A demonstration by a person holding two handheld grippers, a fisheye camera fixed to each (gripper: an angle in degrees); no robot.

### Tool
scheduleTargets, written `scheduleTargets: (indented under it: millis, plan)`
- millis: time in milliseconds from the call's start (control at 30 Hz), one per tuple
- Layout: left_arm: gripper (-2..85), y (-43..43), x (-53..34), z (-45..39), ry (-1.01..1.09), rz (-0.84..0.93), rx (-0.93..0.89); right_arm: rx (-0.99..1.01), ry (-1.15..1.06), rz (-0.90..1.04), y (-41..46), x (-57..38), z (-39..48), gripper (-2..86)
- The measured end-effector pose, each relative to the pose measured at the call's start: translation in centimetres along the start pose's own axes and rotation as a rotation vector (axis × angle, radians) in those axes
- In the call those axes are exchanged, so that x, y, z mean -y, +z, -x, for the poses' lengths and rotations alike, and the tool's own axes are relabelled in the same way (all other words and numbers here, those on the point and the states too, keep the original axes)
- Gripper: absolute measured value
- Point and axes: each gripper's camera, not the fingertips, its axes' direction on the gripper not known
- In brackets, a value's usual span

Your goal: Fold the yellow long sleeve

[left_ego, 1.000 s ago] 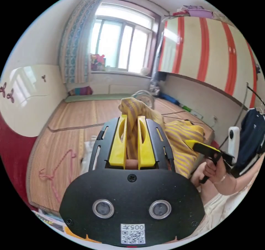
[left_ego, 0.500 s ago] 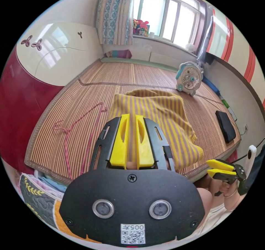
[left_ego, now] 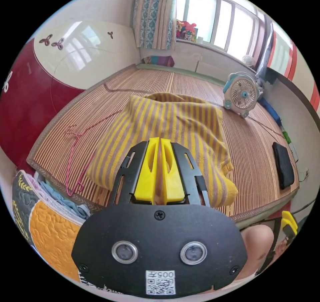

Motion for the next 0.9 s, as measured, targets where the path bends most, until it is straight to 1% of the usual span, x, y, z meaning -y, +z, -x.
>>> scheduleTargets:
  millis: [33,100,167,200,300,333,400,467,500,533,600,633,700,733,800,833,900]
  plan:
    - [1.5,-1.7,-0.3,-0.8,0.045,-0.04,0.0,-0.015,0.019,-0.012,-0.8,-0.3,-1.1,11.0]
    - [2.1,-3.9,-0.9,-2.0,0.094,-0.068,-0.022,-0.114,0.085,-0.035,-3.6,-1.5,-5.1,10.9]
    - [3.3,-6.5,-2.1,-3.7,0.147,-0.09,-0.086,-0.208,0.114,-0.045,-5.8,-2.8,-7.8,10.9]
    - [3.4,-7.1,-2.5,-4.1,0.159,-0.095,-0.106,-0.273,0.129,-0.041,-7.1,-3.8,-9.4,10.9]
    - [3.7,-9.3,-4.6,-6.3,0.206,-0.089,-0.204,-0.389,0.178,-0.014,-10.9,-6.8,-13.3,10.8]
    - [3.7,-9.9,-5.5,-7.4,0.219,-0.063,-0.238,-0.407,0.193,-0.009,-11.8,-7.5,-14.1,10.7]
    - [3.6,-10.8,-6.4,-9.2,0.247,-0.014,-0.307,-0.477,0.253,0.002,-16.2,-10.1,-16.8,10.4]
    - [3.7,-13.1,-7.3,-12.0,0.347,-0.037,-0.409,-0.543,0.276,-0.021,-20.4,-11.5,-17.9,9.9]
    - [3.7,-13.8,-7.5,-12.8,0.37,-0.051,-0.423,-0.604,0.279,-0.048,-23.7,-12.3,-18.3,9.5]
    - [3.8,-15.1,-7.6,-14.3,0.415,-0.075,-0.448,-0.636,0.281,-0.064,-25.5,-12.6,-18.3,9.2]
    - [3.8,-17.1,-7.7,-16.4,0.474,-0.109,-0.495,-0.739,0.295,-0.147,-33.2,-13.6,-18.0,8.3]
    - [3.8,-18.5,-7.8,-17.7,0.508,-0.134,-0.535,-0.757,0.292,-0.171,-35.2,-13.8,-17.7,8.2]
    - [3.6,-20.3,-8.1,-19.7,0.558,-0.17,-0.601,-0.852,0.254,-0.251,-43.2,-14.3,-15.6,7.8]
    - [3.6,-21.3,-8.4,-21.0,0.593,-0.185,-0.643,-0.889,0.24,-0.266,-45.1,-14.4,-14.9,7.7]
    - [3.7,-22.5,-9.0,-22.9,0.646,-0.199,-0.688,-1.06,0.179,-0.307,-52.3,-14.3,-11.5,7.2]
    - [3.8,-23.1,-9.6,-24.1,0.677,-0.205,-0.714,-1.096,0.168,-0.32,-53.9,-14.2,-10.5,7.2]
    - [3.9,-23.9,-10.5,-25.7,0.722,-0.214,-0.748,-1.207,0.109,-0.394,-60.6,-13.9,-6.1,7.1]
